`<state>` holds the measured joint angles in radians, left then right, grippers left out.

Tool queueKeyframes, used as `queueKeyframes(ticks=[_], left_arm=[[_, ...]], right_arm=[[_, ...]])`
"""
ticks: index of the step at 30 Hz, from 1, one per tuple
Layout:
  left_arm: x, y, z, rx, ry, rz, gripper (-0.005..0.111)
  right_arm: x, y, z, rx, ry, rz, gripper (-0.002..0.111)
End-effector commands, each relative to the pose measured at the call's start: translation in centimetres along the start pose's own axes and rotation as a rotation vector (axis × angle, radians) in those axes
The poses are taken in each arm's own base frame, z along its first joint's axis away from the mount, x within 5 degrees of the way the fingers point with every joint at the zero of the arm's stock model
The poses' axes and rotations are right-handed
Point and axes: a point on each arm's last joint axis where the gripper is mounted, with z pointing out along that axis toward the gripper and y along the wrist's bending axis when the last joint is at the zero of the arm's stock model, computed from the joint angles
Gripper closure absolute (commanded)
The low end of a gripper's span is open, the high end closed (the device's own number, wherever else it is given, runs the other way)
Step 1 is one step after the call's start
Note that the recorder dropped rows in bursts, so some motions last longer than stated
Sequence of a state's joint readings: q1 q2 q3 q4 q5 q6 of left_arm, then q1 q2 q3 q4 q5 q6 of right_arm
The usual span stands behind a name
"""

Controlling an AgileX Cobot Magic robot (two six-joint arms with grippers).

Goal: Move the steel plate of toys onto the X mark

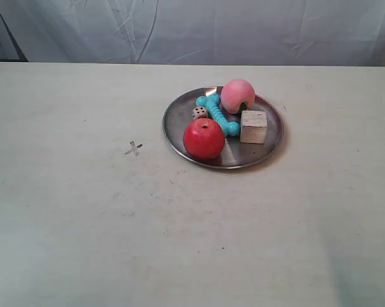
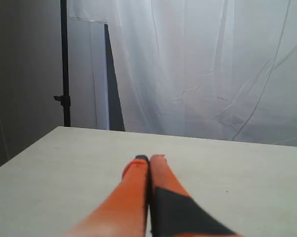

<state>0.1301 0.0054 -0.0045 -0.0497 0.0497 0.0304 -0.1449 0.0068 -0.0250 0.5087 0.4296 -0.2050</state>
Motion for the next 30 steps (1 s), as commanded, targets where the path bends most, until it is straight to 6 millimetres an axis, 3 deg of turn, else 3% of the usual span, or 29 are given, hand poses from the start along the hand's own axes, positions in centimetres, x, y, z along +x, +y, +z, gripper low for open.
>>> queueKeyframes(ticks=[1,8,9,10,12,17,20,22,26,30], left_arm=[[-0.7,0.1,-0.1,-0.008,-0.088,0.002,0.107],[-2.8,0.1,-0.5,-0.014,-0.328,-0.013,0.107],[-3.1,0.2,-0.6,-0.010,-0.361,-0.053,0.107],[-3.4,0.2,-0.8,0.019,-0.405,-0.232,0.107],[-4.0,0.3,-1.0,0.061,-0.465,-0.392,0.107],[-3.8,0.2,-0.9,0.069,-0.442,-0.436,0.107],[-4.6,0.2,-0.9,0.071,-0.402,-0.475,0.107],[-6.6,0.1,-0.6,0.087,-0.399,-0.535,0.107],[-11.0,-0.6,0.7,0.149,-0.369,-0.429,0.107],[-14.5,-1.6,4.7,0.188,-0.258,-0.367,0.107]], right_arm=[[0.0,0.0,0.0,0.003,-0.010,0.001,0.108],[0.0,-0.1,0.0,0.004,-0.010,-0.001,0.108],[0.0,-0.1,0.0,0.004,-0.010,-0.002,0.108],[0.0,-0.1,0.0,0.004,-0.010,-0.002,0.108],[0.0,-0.1,0.0,0.005,-0.010,-0.005,0.108],[-0.5,-0.1,0.0,0.007,-0.063,0.025,0.108],[-1.3,1.4,-0.2,-0.198,-0.088,0.728,0.108],[-2.2,1.4,-0.4,-0.251,-0.156,0.927,0.108],[-3.2,-0.1,-0.6,-0.115,-0.355,0.707,0.108],[-4.8,-2.1,-1.7,0.057,-0.625,0.628,0.108]])
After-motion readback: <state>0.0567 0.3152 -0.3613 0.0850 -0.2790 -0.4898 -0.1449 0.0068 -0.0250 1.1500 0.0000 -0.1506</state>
